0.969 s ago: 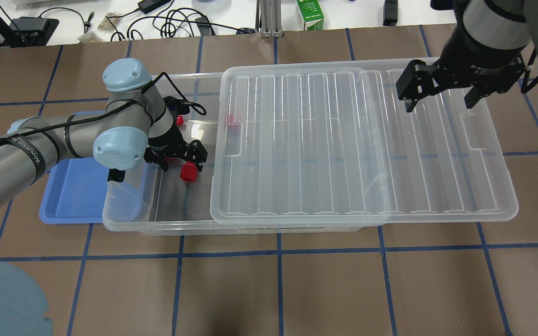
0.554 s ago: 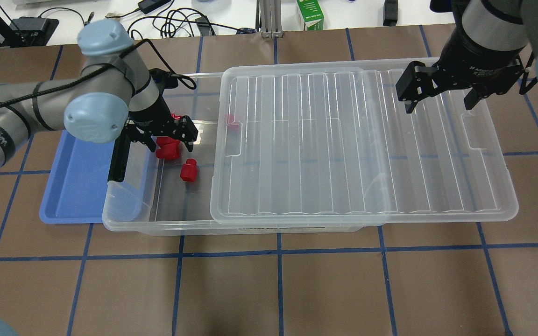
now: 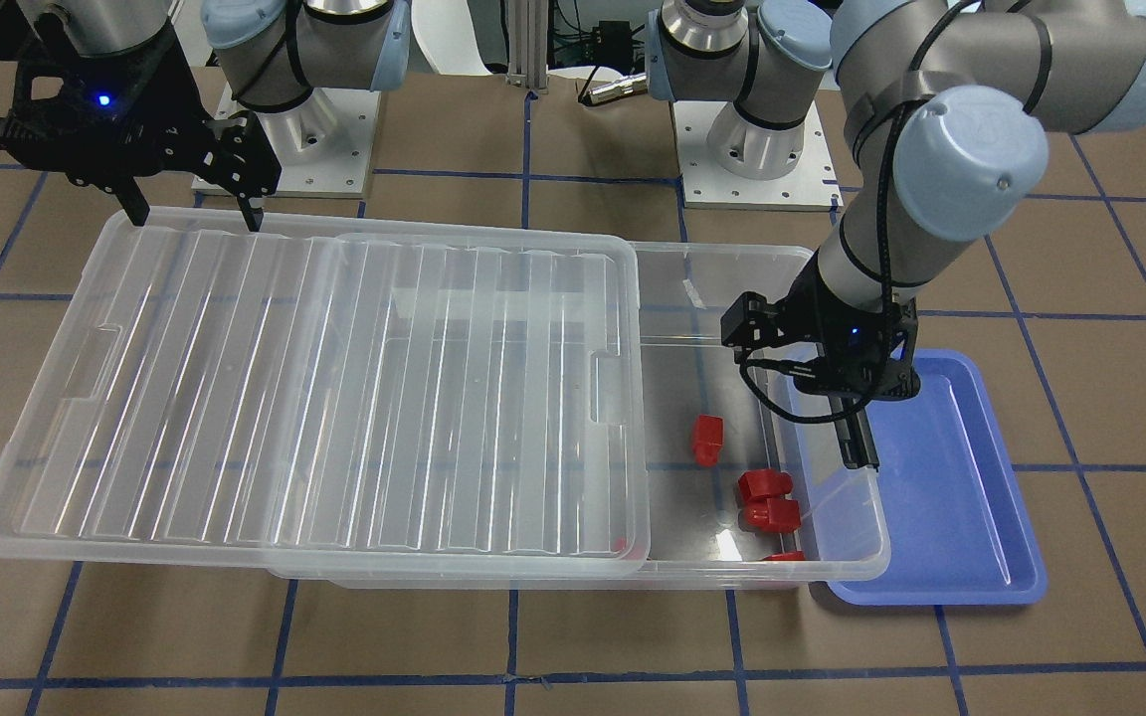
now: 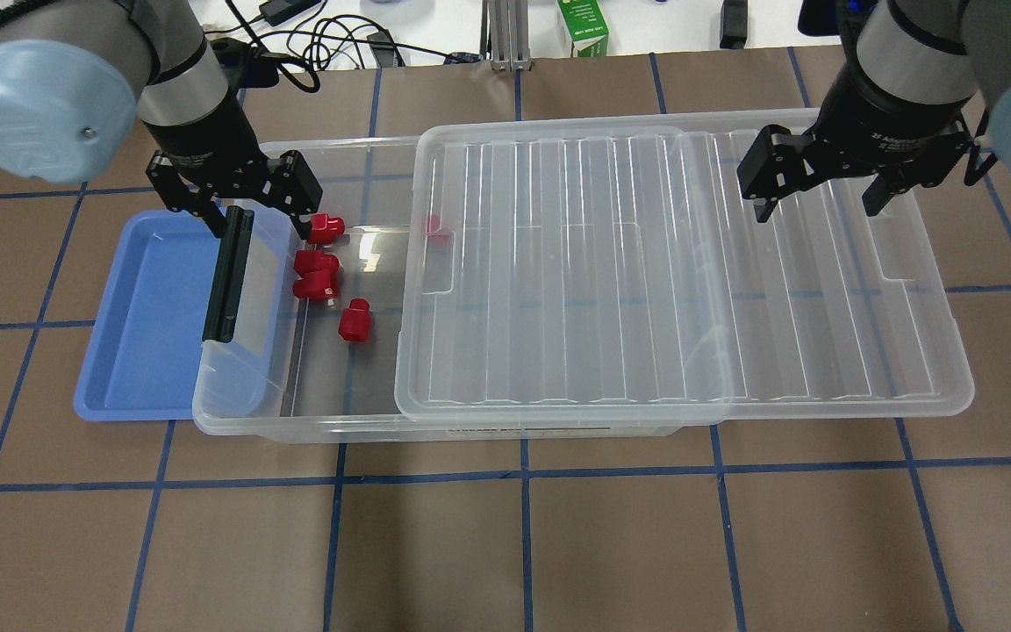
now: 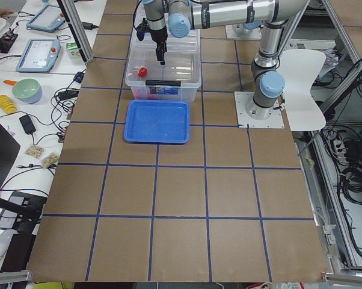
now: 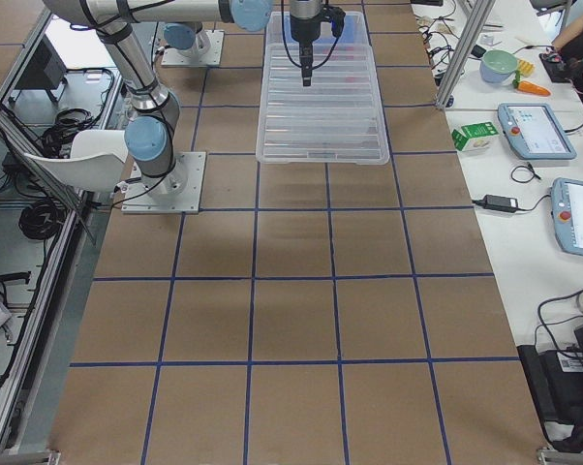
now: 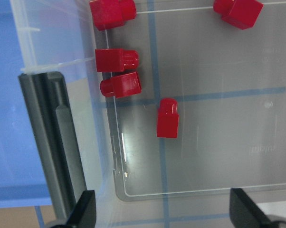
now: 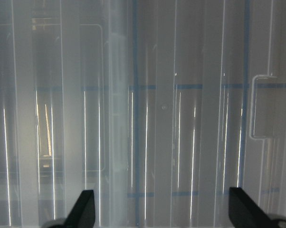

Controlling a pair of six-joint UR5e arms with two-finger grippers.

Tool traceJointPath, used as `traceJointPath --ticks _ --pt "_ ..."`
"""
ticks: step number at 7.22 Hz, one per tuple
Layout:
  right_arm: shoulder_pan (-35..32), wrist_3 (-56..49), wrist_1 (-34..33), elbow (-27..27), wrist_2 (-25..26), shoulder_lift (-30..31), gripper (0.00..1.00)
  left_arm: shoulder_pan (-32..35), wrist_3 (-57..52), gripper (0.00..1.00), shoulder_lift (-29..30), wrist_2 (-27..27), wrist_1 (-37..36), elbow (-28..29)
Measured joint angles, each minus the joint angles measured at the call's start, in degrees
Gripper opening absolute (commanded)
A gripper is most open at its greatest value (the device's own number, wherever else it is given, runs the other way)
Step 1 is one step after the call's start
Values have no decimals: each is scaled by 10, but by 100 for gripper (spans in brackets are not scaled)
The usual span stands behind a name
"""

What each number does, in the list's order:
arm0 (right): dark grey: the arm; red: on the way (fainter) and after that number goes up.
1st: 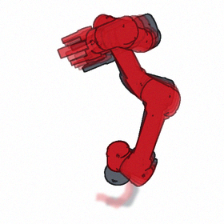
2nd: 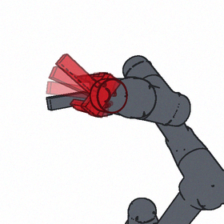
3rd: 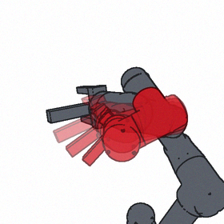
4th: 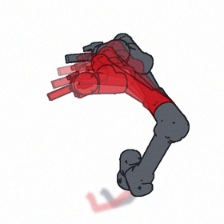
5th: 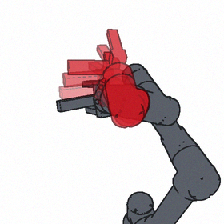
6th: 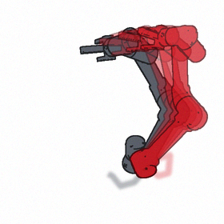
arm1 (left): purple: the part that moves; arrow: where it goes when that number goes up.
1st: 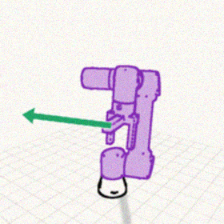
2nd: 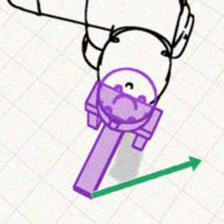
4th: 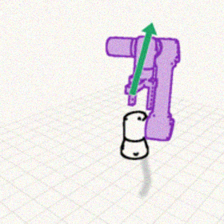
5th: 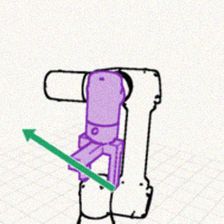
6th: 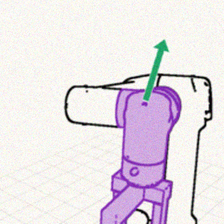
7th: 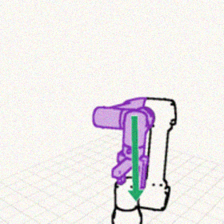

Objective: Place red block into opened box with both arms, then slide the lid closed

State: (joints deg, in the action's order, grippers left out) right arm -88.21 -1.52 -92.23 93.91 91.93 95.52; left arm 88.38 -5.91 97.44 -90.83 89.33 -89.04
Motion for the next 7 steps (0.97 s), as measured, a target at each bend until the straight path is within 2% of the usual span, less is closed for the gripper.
traceJointPath --ticks 3,5,7 --pt "-1 8 0 -11 -3 -4 100 2 1 100 -70 3 26 -7" --pt "1 -6 -12 -12 -2 -12 100 3 1 100 -91 6 38 -22" --pt "56 -86 -46 -13 6 -39 100 1 0 100 -96 11 42 -32"
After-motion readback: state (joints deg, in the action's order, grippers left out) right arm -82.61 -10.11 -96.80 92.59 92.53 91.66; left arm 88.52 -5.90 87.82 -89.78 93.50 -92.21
